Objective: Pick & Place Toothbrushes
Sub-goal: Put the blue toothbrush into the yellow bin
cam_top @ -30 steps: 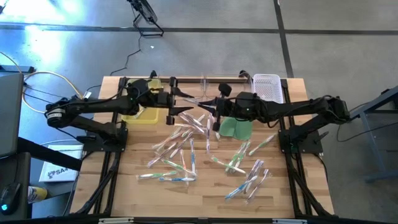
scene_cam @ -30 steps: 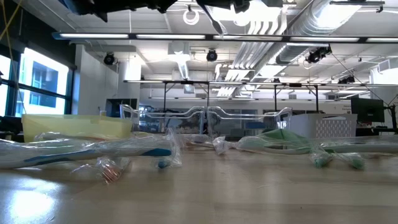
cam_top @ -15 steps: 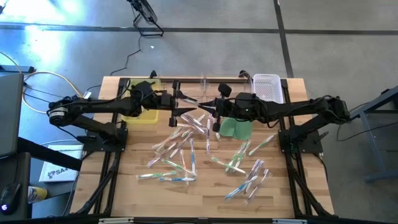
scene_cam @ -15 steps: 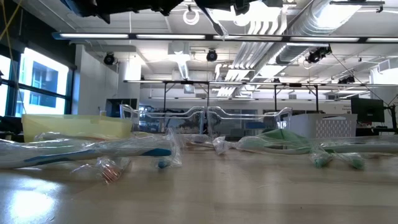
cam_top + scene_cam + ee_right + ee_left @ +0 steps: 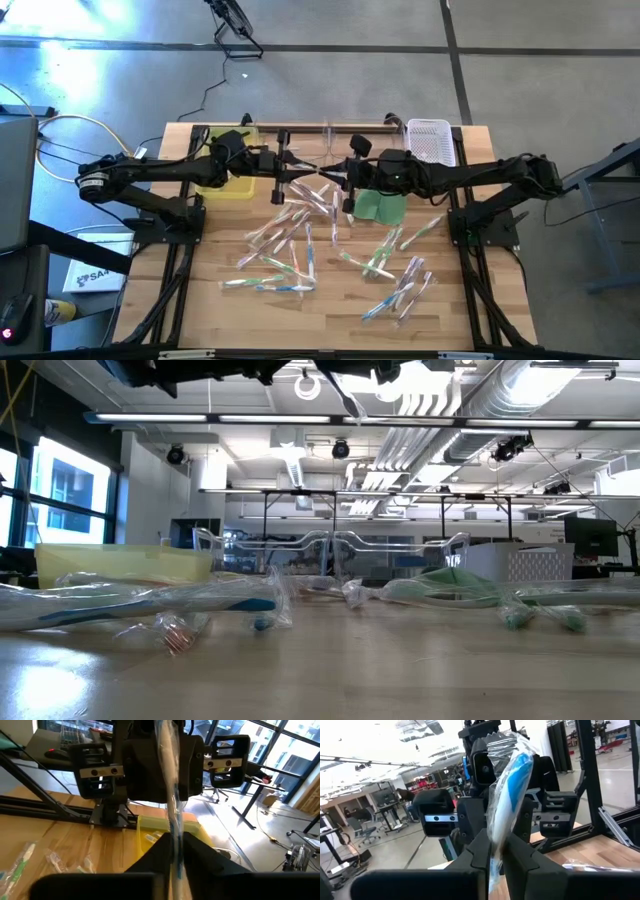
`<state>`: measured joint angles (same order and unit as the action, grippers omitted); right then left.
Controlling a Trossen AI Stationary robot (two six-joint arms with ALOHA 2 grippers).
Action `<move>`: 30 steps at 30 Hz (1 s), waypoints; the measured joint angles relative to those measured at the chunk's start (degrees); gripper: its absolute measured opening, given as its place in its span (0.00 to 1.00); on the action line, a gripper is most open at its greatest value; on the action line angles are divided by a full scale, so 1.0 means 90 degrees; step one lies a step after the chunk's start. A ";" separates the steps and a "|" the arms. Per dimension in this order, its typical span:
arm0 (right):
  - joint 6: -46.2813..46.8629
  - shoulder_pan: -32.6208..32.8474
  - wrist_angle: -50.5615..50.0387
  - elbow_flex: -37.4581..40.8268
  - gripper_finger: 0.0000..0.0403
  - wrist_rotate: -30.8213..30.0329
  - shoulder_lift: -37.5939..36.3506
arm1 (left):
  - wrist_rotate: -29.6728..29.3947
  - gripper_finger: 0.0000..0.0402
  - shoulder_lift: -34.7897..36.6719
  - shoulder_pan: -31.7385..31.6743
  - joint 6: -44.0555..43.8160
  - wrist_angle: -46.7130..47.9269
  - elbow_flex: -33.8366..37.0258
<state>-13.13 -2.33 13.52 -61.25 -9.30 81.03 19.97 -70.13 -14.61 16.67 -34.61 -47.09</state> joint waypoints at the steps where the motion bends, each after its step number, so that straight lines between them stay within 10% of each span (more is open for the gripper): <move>1: 0.0001 0.0019 0.0002 0.0000 0.17 -0.0043 0.0000 | 0.0000 0.06 0.0000 0.0000 0.0004 0.0012 0.0000; 14: 0.0421 0.0684 -0.1649 -0.0010 0.57 -0.1027 -0.1262 | 0.0020 0.05 0.0272 -0.0651 0.0282 0.0504 0.0000; 30: 0.2502 0.0804 -0.4010 -0.0007 0.23 -0.0771 -0.0902 | 0.0046 0.05 0.0491 -0.2521 0.0273 0.2680 0.0002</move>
<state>9.39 4.91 -22.57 -61.32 -16.24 72.92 20.38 -65.71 -37.30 19.12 -10.50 -47.07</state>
